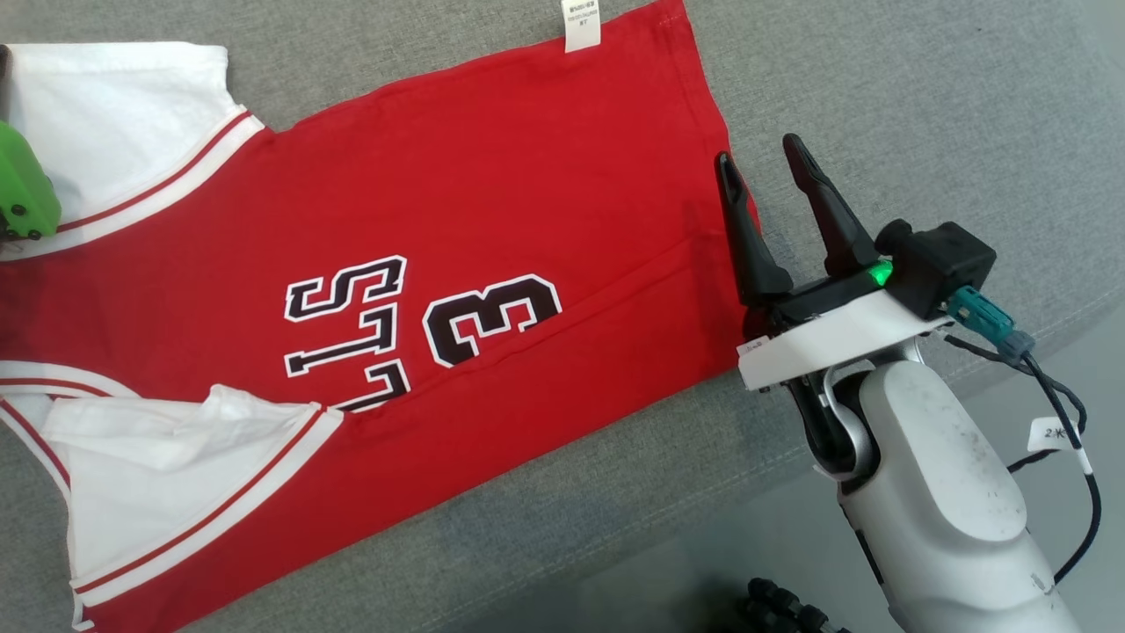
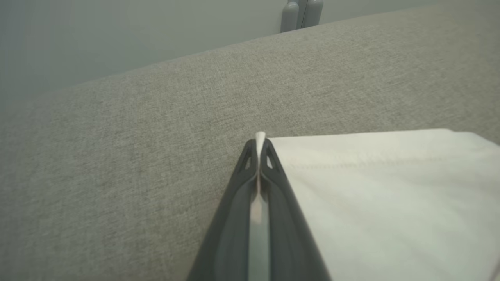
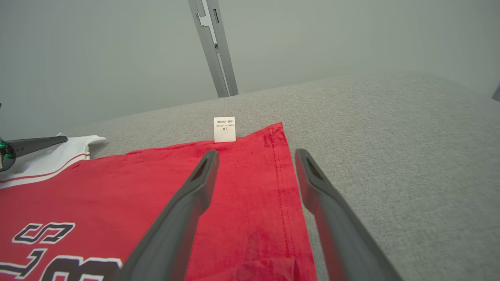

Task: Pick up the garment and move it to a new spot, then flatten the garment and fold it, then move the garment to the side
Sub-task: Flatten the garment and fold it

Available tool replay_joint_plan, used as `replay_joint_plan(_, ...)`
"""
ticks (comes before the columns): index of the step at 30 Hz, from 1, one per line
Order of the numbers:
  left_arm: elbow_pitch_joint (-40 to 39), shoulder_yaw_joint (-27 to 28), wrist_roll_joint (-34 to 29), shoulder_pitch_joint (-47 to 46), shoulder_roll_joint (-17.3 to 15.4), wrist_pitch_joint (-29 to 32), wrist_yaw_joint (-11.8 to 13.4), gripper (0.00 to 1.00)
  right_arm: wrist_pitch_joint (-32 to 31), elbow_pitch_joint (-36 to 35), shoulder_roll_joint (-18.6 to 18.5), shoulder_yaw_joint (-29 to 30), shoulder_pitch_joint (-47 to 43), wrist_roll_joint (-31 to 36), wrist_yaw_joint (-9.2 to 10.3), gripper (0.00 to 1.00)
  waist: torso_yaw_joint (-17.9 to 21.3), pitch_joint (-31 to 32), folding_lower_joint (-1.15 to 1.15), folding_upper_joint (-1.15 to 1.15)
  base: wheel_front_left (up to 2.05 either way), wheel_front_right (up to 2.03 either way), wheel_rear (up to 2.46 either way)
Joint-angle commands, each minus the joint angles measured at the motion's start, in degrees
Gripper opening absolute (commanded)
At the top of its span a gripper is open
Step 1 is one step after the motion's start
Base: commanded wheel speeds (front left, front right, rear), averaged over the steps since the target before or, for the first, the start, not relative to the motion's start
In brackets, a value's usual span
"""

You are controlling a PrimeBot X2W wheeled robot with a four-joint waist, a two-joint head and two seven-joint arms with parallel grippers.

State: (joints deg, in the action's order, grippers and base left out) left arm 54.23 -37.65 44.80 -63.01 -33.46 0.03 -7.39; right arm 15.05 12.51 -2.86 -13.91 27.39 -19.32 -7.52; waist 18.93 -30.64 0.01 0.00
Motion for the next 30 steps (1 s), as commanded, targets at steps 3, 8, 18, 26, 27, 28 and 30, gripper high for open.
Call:
replay_joint_plan(3, -0.6, -1.6, 1.0, -1.5, -0.2, -1.3, -0.1, 0.0, 0.1, 4.7, -0.1, 0.0, 4.0, 0.8, 0.06, 1.0, -1.0, 1.2, -0.01, 0.0, 0.0, 0.0, 0.0)
replay_joint_plan(8, -1.7, -4.1, 2.1, -2.2, 0.9, -3.0, -0.1, 0.0, -3.1, 14.7, -0.1, 0.7, 12.2, 1.9, 0.06, 1.0, -2.7, 1.7, -0.01, 0.0, 0.0, 0.0, 0.0)
replay_joint_plan(18, -2.7, -8.3, 4.3, -3.3, 1.6, -5.4, -0.1, 0.0, -6.9, 33.5, -0.1, 2.2, 26.5, 2.1, 0.06, 1.0, -5.5, 1.8, -0.01, 0.0, 0.0, 0.0, 0.0)
replay_joint_plan(26, -3.3, -11.2, 5.8, -4.8, 2.6, -7.1, -0.1, 0.0, -6.6, 45.5, -0.1, 1.7, 34.1, 1.8, 0.06, 1.0, -6.9, 1.1, -0.01, 0.0, 0.0, 0.0, 0.0)
replay_joint_plan(27, -3.5, -11.6, 6.0, -5.1, 2.8, -7.2, -0.1, 0.0, -6.3, 46.8, -0.1, 1.8, 35.0, 1.6, 0.06, 1.0, -7.1, 1.0, -0.01, 0.0, 0.0, 0.0, 0.0)
replay_joint_plan(28, -3.6, -11.9, 6.1, -5.4, 2.9, -7.4, -0.1, 0.0, -6.4, 48.2, -0.1, 2.1, 35.8, 2.0, 0.06, 1.0, -7.3, 0.8, -0.01, 0.0, 0.0, 0.0, 0.0)
replay_joint_plan(30, -3.8, -12.6, 6.4, -5.9, 3.0, -7.7, -0.1, 0.0, -5.9, 50.8, -0.1, 2.5, 37.1, 2.4, 0.06, 1.0, -7.7, 0.5, -0.01, 0.0, 0.0, 0.0, 0.0)
